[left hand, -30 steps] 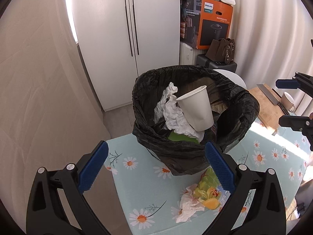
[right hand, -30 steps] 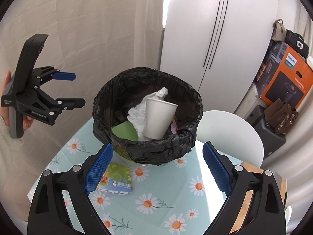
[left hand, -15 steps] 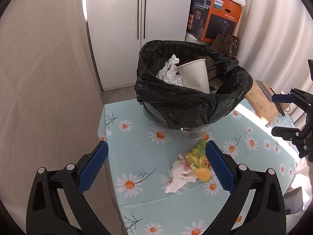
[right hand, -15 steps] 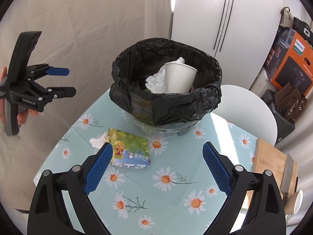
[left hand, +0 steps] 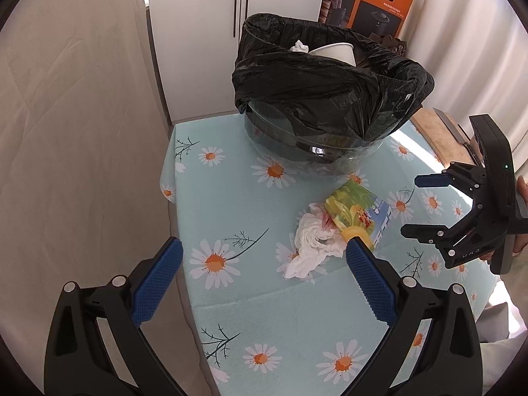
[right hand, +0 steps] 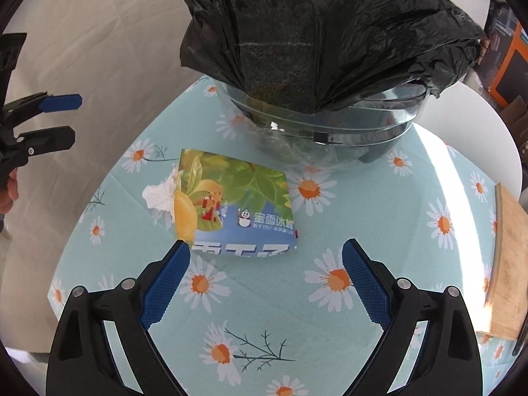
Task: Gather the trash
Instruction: 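Move both open tools toward the yellow-green drink package and last tissue, then grasp the yellow-green drink package with the right tool while the left tool grasps the tissue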
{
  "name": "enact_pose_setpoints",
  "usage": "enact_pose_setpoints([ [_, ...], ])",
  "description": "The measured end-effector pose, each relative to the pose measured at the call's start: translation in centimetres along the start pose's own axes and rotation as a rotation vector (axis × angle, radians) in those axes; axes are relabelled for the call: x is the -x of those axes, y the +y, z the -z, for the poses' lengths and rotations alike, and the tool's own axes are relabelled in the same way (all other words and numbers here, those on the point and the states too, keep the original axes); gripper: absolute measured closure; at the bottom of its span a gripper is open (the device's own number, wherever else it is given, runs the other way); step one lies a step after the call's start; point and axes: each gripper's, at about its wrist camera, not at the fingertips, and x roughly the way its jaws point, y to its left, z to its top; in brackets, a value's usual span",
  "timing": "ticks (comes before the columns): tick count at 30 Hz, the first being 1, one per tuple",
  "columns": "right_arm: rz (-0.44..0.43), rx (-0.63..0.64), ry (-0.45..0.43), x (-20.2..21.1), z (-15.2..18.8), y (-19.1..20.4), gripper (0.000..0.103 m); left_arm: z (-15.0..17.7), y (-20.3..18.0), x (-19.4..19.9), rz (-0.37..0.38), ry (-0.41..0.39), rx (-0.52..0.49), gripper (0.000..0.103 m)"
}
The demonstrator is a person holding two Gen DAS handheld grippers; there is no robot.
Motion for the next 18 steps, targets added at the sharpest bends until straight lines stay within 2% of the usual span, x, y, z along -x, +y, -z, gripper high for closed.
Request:
enact_pose_setpoints([
  [4, -0.032, 0.006, 0.027, -2.7, -0.2, 1.0, 0.014, 1.1, 0.2, -1.1, 0.02, 0.02, -0.019, 0.006],
  [8, -0.02, 0.045, 0.04, -4.7, -0.5, 2.1, 0.014, 1.9, 0.5, -2.0, 0.02, 0.042, -0.034, 0.006],
  [12, -0.047, 0.038, 0.04, -5.6, -1.3, 2.1, 0.014, 2.3, 0.9, -2.9, 0.022, 0.059, -0.027, 0.006],
  [18, -0.094, 0.104, 0.057, -6.3, -2.2, 2.8, 0.014, 2.4, 1.4, -3.7, 0.041, 0.066, -0.011, 0.006],
])
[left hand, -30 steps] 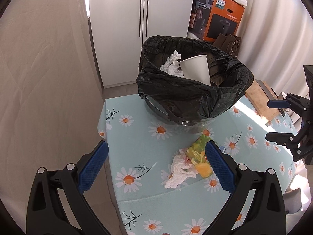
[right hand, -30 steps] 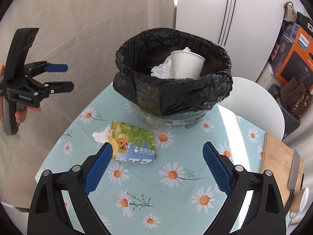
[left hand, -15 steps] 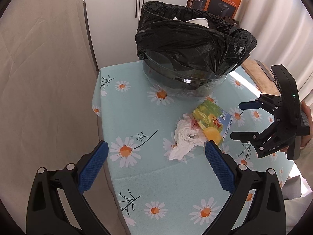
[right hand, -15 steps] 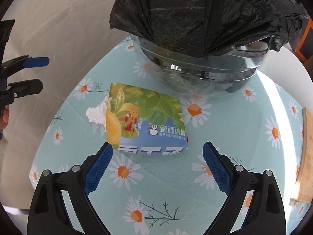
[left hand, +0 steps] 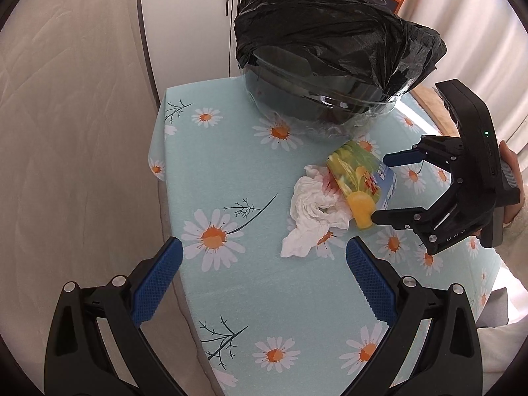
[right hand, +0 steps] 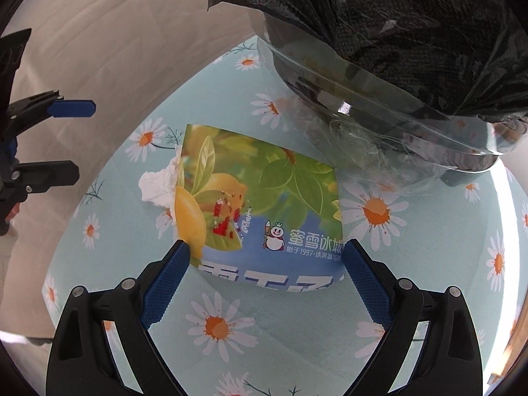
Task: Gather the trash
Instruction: 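Grasp the yellow-green drink package with the right tool while the left tool grasps the tissue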
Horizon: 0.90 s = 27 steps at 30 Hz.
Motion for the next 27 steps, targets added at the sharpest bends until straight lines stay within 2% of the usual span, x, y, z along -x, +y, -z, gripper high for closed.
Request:
enact_pose_setpoints([
  [8, -0.019, 0.056, -0.012, 0.0, -0.9, 1.5, 0.014, 0.4, 0.6, -0.6, -0.005, 0.017, 0.017, 0.006],
  [13, 0.014, 0.102, -0.028, 0.0, -1.7, 3.3, 0.014, 0.9, 1.0, -0.6, -0.011, 0.023, 0.028, 0.006],
  [19, 0.057, 0.121, 0.004, -1.3, -2.4, 4.2, 0.015, 1.3, 1.5, -0.7, -0.017, 0.028, 0.032, 0.006],
  [20, 0.074, 0.12, 0.017, -1.6, -2.5, 4.1, 0.018, 1.3, 1.5, -0.7, -0.018, 0.03, 0.028, 0.006],
  [22, 0.074, 0.101, 0.052, -2.4, -2.8, 3.8, 0.053, 1.4, 1.5, -0.7, -0.019, 0.032, 0.023, 0.006],
  [23, 0.036, 0.076, 0.071, -2.7, -2.9, 3.6, 0.059, 1.4, 1.5, -0.8, -0.02, 0.033, 0.022, 0.006],
  [24, 0.015, 0.062, 0.079, -2.7, -2.9, 3.4, 0.073, 1.4, 1.4, -0.9, -0.021, 0.035, 0.02, 0.006],
  [25, 0.023, 0.061, 0.075, -2.6, -2.9, 3.2, 0.079, 1.4, 1.4, -0.9, -0.022, 0.037, 0.017, 0.006],
  [27, 0.011, 0.039, 0.061, -1.9, -2.7, 2.7, 0.082, 1.3, 1.1, -1.0, -0.017, 0.038, 0.009, 0.006],
])
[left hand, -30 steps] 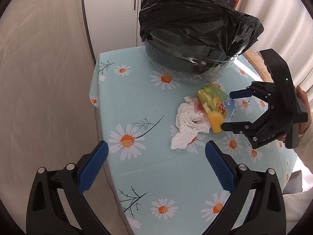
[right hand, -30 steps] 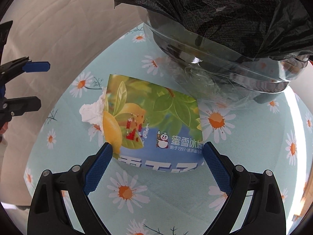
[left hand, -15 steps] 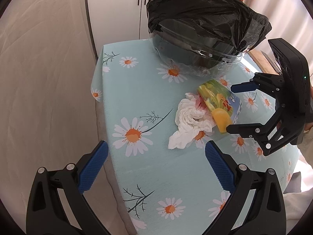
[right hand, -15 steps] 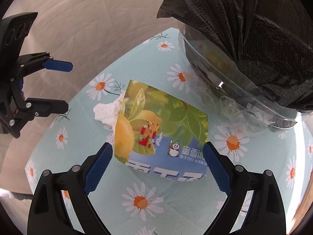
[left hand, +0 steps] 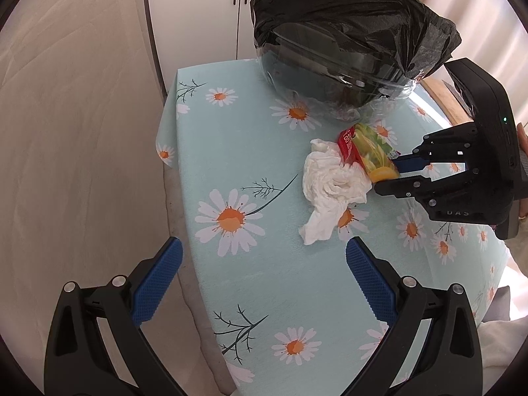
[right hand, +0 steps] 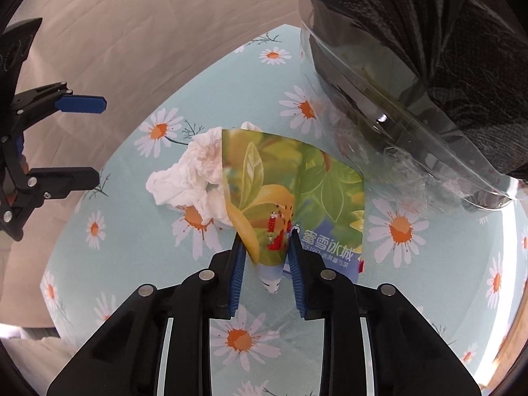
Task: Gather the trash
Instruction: 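Grasp the yellow-green drink package with the right tool while the left tool grasps the tissue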
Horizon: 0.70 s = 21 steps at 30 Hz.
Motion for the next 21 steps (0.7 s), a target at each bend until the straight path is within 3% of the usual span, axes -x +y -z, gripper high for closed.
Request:
enact_pose_setpoints([
  [9, -0.041, -0.081, -0.075, 4.8, 2.3, -2.2, 0.088, -1.6, -2.4, -1.0, 0.038, -0.002, -0.053, 0.006],
  [15, 0.016, -0.13, -0.085, 7.4, 4.6, -3.8, 0.088, -3.1, -4.4, -2.1, 0.08, -0.012, -0.069, 0.006],
  [21, 0.065, -0.184, -0.071, 8.6, 6.7, -5.3, 0.087, -4.8, -5.8, -3.7, 0.075, -0.017, -0.073, 0.006],
])
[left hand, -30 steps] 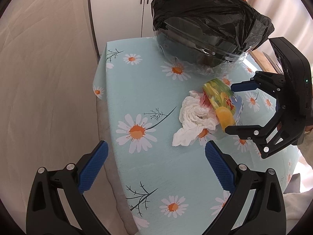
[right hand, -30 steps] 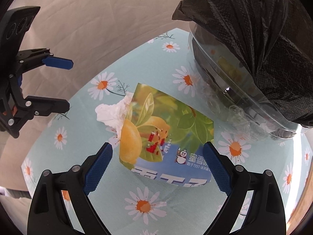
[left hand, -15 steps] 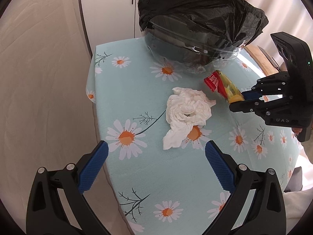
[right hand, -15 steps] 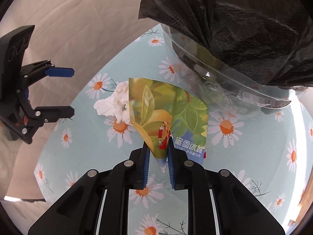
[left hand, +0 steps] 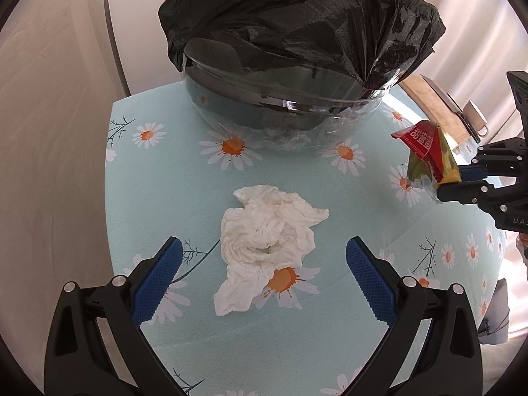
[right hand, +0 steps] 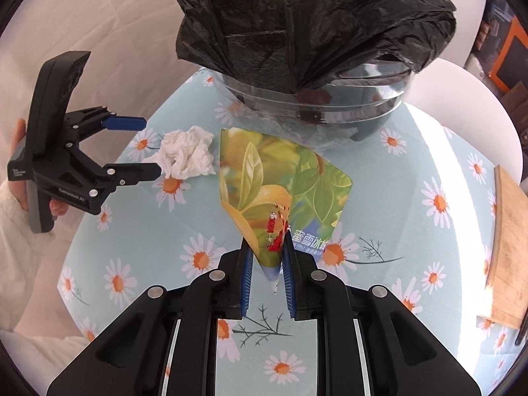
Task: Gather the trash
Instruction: 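Grasp the yellow-green drink package with the right tool while the left tool grasps the tissue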
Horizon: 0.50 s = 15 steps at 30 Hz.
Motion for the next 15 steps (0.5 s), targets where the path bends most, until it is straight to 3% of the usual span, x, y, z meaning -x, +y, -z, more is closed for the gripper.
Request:
enact_pose_setpoints([
  [9, 0.071, -0.082, 0.019, 3.2, 3.1, -3.9, 0.087, -1.6, -1.1, -3.9, -0.027, 0.056, -0.013, 0.006],
  [13, 0.091, -0.102, 0.024, 3.7, 3.9, -4.9, 0.087, -1.9, -2.3, -5.1, -0.078, 0.06, -0.088, 0.035],
  [15, 0.096, -0.109, 0.034, 3.7, 4.3, -5.3, 0.087, -1.9, -2.9, -5.6, -0.091, 0.072, -0.12, 0.04],
])
